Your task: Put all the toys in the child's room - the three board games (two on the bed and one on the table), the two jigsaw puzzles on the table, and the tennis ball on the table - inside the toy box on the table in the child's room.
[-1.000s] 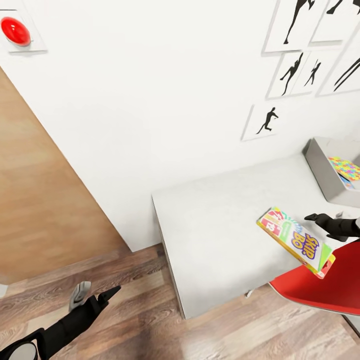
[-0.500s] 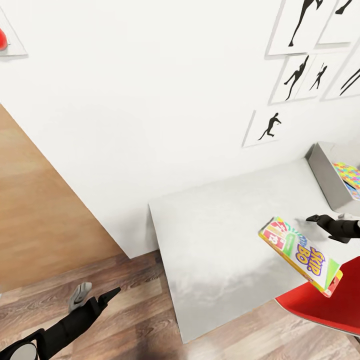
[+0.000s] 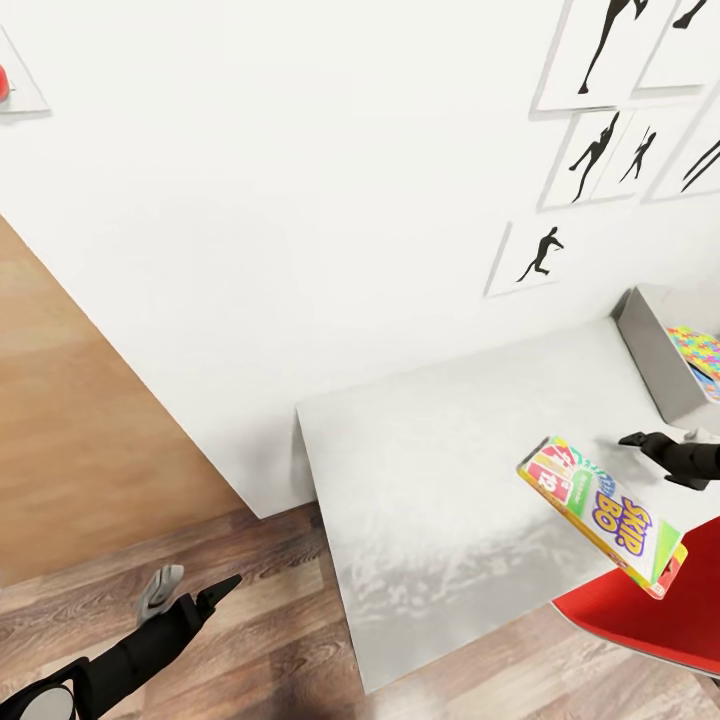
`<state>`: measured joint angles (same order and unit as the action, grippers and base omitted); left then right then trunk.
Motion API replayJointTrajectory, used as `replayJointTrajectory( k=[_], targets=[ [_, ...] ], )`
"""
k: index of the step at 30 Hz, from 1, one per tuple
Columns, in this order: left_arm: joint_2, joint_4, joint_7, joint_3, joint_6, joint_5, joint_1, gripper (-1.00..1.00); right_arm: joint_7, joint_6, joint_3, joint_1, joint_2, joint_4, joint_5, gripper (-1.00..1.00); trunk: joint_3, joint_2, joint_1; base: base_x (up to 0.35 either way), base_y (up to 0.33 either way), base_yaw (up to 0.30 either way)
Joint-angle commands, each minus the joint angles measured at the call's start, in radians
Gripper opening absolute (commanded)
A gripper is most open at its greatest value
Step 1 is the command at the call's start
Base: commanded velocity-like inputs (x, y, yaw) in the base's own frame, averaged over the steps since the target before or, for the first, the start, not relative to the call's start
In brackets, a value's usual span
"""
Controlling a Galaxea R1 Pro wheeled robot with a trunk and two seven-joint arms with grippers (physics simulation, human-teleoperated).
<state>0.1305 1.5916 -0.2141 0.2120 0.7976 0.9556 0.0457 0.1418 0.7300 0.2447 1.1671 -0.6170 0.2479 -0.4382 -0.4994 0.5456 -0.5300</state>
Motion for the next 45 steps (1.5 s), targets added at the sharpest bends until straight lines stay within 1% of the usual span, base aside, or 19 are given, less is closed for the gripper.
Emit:
replayJointTrajectory(
  k=[1, 7, 15, 37, 45],
  targets=[
    [0.000, 0.001, -0.004, 0.001, 0.005, -0.001, 0.000, 1.00, 0.005, 0.005, 0.009, 0.000, 0.000, -0.001, 0.007, 1.00, -0.001, 0.001, 0.000, 0.007, -0.001, 0.000],
    [0.000, 0.001, -0.004, 0.000, 0.005, -0.001, 0.000, 1.00, 0.003, 0.005, 0.021, -0.003, -0.002, -0.018, 0.007, 1.00, -0.001, 0.001, 0.000, 0.005, -0.001, 0.000],
    [-0.001, 0.001, -0.003, 0.001, 0.004, -0.005, 0.000, 1.00, 0.001, 0.005, 0.027, -0.005, -0.003, -0.039, 0.007, 1.00, -0.001, 0.001, 0.000, 0.002, 0.000, 0.000],
    [-0.002, 0.000, -0.002, 0.001, 0.003, -0.008, 0.000, 1.00, -0.001, 0.005, 0.030, -0.007, -0.003, -0.072, 0.007, 1.00, -0.001, 0.001, 0.000, 0.000, 0.000, 0.000],
    [-0.002, -0.001, -0.002, 0.001, 0.003, -0.009, 0.000, 1.00, -0.015, 0.003, 0.030, -0.007, 0.000, -0.086, 0.007, 1.00, -0.001, 0.001, 0.000, 0.000, 0.000, 0.000]
  ],
)
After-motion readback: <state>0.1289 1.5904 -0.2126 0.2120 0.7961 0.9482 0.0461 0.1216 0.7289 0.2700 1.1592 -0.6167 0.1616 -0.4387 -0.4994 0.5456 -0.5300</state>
